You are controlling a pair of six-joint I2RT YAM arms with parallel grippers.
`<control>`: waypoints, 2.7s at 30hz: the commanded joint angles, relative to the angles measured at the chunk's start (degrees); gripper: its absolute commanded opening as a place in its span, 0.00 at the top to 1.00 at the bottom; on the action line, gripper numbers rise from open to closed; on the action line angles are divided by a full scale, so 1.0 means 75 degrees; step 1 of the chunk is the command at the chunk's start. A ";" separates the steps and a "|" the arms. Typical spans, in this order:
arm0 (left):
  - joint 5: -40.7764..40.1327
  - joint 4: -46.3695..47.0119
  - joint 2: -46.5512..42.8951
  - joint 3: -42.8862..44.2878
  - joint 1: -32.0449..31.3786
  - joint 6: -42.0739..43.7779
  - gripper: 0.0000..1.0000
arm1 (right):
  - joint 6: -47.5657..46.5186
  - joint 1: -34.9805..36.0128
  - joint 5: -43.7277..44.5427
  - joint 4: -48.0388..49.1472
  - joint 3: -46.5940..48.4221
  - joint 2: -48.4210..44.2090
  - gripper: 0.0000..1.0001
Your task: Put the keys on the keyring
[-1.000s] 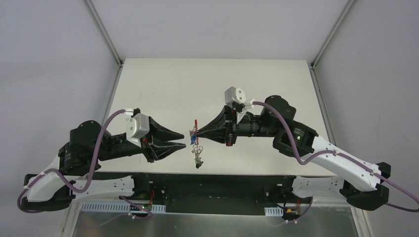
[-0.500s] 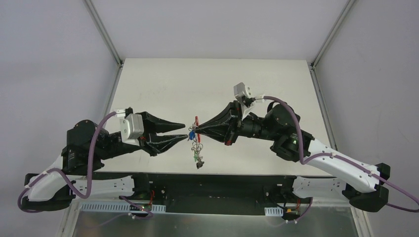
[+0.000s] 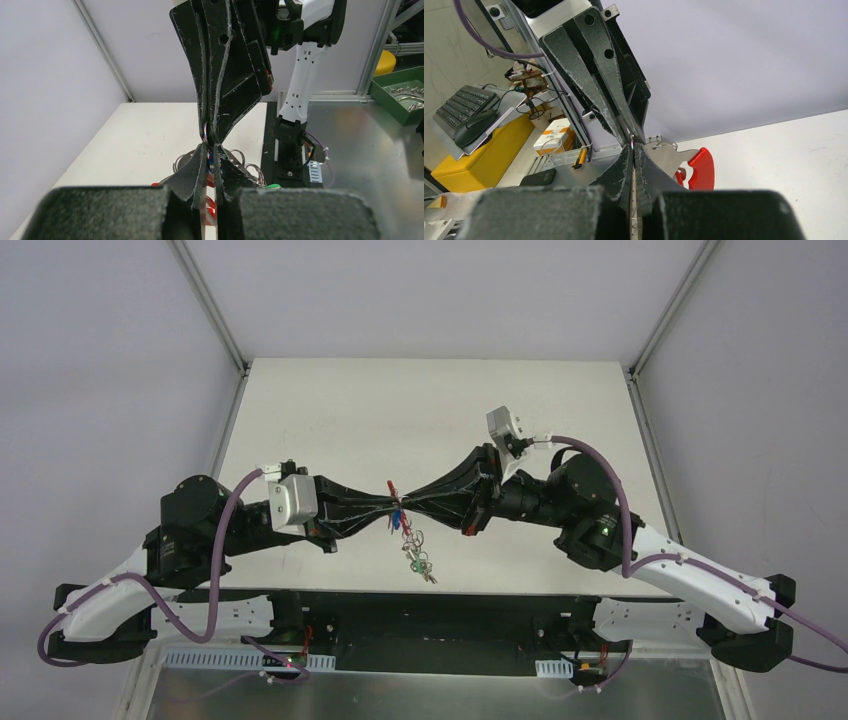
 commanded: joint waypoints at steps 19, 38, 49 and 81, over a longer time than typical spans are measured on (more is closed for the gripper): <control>-0.0307 -0.1134 0.0998 0.1170 -0.0049 -0.0736 1.00 | -0.1249 0.0055 -0.0806 -0.1325 0.0936 -0.0089 0.89; 0.0112 -0.2142 0.1041 0.1649 -0.0049 -0.0869 1.00 | -0.3227 0.0040 -0.1125 -0.5100 0.2686 0.0352 0.63; 0.0377 -0.2737 0.1385 0.2056 -0.0050 -0.0864 1.00 | -0.3321 0.0048 -0.0807 -0.6233 0.3757 0.1216 0.61; 0.0537 -0.3125 0.1512 0.2298 -0.0051 -0.0670 1.00 | -0.3399 0.0045 -0.0709 -0.7263 0.4501 0.2031 0.89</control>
